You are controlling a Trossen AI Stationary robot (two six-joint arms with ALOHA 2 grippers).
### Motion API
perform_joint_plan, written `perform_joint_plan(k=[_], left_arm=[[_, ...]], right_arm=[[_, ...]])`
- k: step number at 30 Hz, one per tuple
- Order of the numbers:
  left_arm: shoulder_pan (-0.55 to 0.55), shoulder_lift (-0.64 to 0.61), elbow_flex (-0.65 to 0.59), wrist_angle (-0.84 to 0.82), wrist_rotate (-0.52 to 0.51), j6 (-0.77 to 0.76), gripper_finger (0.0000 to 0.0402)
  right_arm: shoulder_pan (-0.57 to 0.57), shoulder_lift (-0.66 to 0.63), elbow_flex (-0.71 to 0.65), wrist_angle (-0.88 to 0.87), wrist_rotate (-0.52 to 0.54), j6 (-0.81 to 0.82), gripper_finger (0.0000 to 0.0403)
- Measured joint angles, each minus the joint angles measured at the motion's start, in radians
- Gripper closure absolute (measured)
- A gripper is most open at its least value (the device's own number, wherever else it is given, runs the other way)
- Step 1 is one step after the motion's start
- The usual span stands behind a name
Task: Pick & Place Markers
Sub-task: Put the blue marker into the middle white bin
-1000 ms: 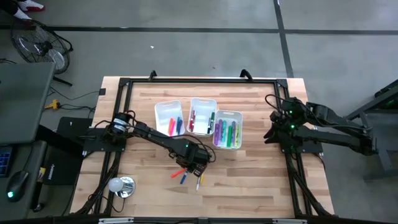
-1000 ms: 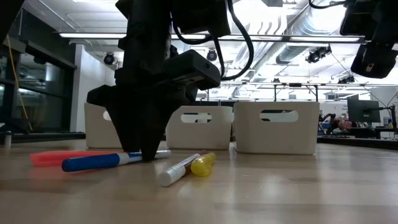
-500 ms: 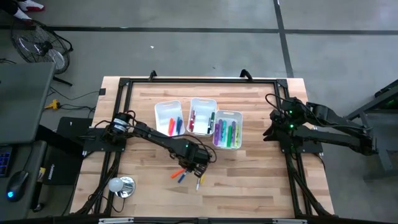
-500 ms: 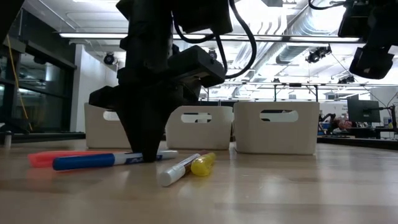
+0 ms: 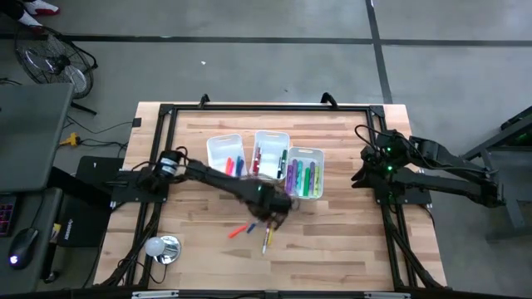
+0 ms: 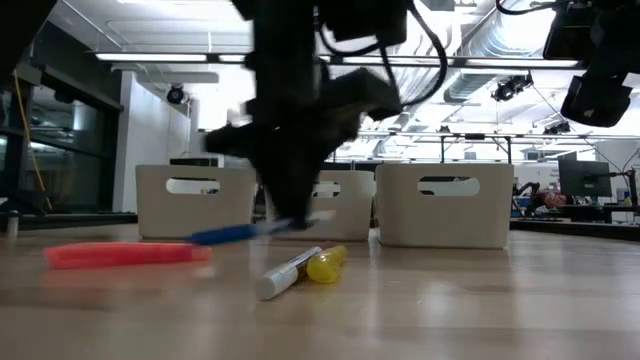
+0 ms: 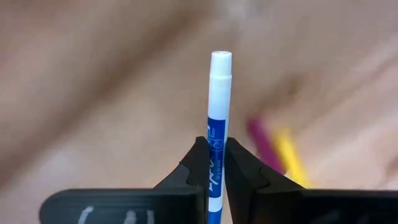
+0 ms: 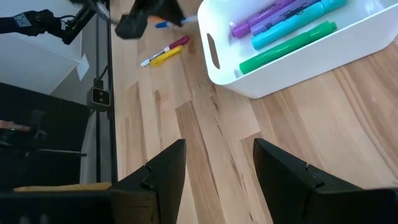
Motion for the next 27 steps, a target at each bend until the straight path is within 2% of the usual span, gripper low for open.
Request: perform_joint_plan(k=[17,27], left_arm=[[0.139,-0.004,0.379,-0.214,-0.064,0.076,0.0383],[0.288,-0.005,0.416,-0.247,-0.089,0.105,0.0383]], right_arm=[[0.0,0.0,0.0,-0.001,-0.004,-0.019,0.0226],[0.0,0.0,0.0,0.005,-0.004,-0.036,0.0226]])
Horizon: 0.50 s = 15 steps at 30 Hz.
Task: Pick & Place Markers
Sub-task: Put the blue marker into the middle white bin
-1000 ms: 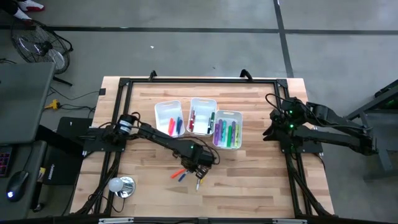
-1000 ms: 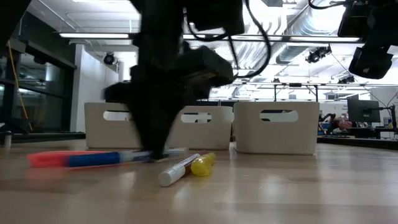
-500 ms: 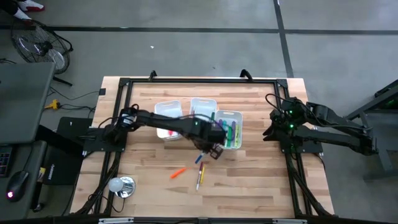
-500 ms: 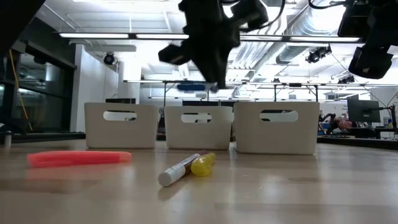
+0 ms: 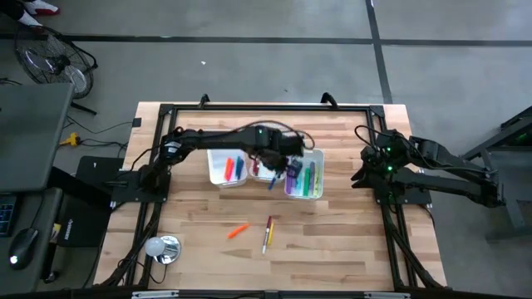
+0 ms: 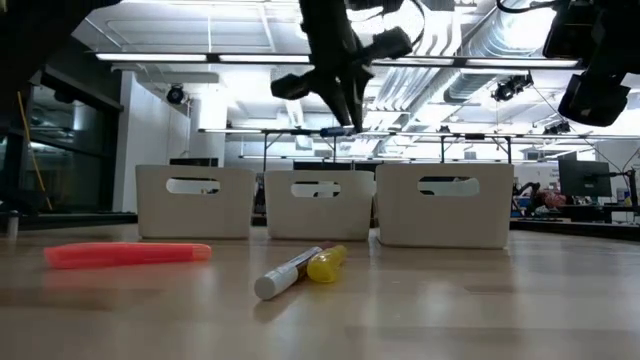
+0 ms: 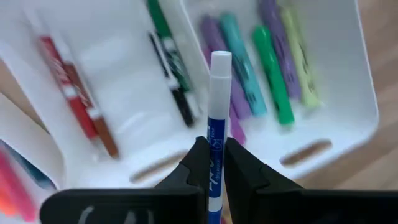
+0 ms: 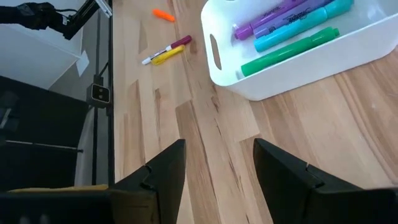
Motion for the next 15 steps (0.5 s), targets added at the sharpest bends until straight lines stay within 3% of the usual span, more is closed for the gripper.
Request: perform_joint_plan(k=[15], left_arm=[[0.178,0.009,0.001,-0.027,-0.062,-0.036,0.0384]], right_arm=[[0.0,0.0,0.0,0.025,0.01,0.016,0.0226]])
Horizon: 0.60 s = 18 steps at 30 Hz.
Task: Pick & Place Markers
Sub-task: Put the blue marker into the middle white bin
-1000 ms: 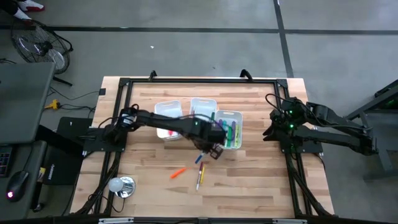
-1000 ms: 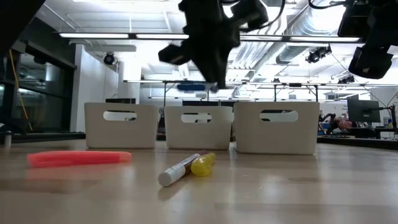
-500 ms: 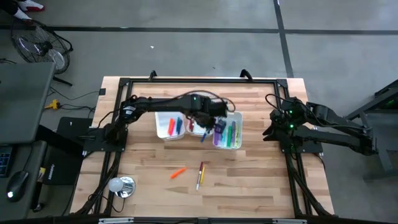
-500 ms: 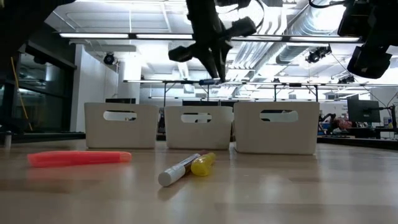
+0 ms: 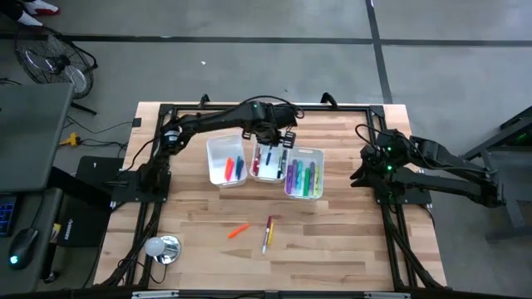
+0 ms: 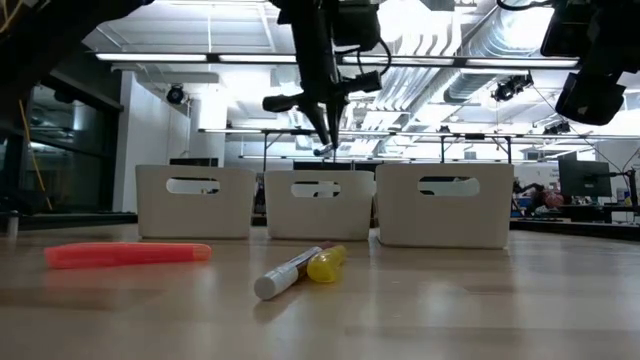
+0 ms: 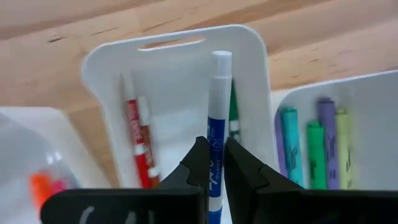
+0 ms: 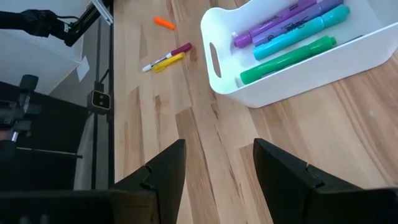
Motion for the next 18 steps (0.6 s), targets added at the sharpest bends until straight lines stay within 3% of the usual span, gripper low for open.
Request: perform_joint_plan(k=[18], left_arm=[[-0.018,0.117,0.001,-0.066,-0.012,-0.051,0.0373]], right_arm=[[0.0,0.0,0.0,-0.005,0.005,0.024,0.0226]])
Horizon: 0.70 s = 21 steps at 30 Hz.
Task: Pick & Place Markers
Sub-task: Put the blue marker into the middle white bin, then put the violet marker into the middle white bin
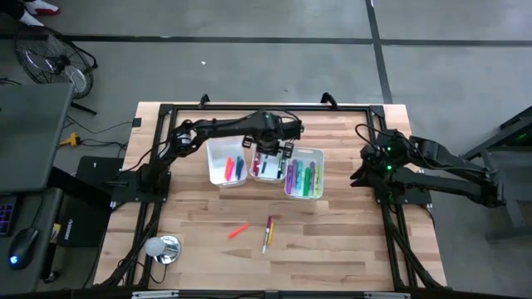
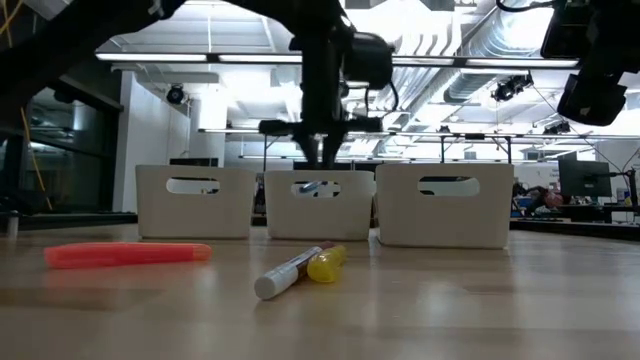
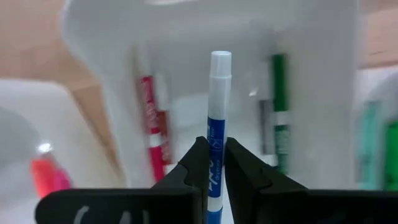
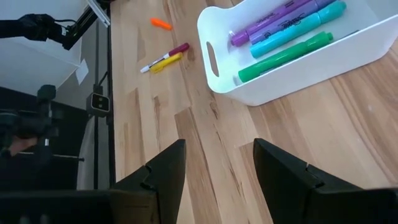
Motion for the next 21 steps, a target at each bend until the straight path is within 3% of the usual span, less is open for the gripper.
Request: perform_joint_plan(k=[10,16,21], left_arm=[[-0.006,0.012,-0.001,0.036,0.028,0.038,0.0351],[-0.006,0.013,-0.002,0.038,0.027,0.076,0.0303],[-0.006,0.013,-0.002,0.05,0.084,0.108,0.0249]], right_arm=[[0.0,0.0,0.0,-0.005,0.004,0.022,0.0226],[0.0,0.0,0.0,-0.005,0.008,0.023,0.0226],[0.0,0.0,0.0,-0.005,0.008,0.023,0.0226]])
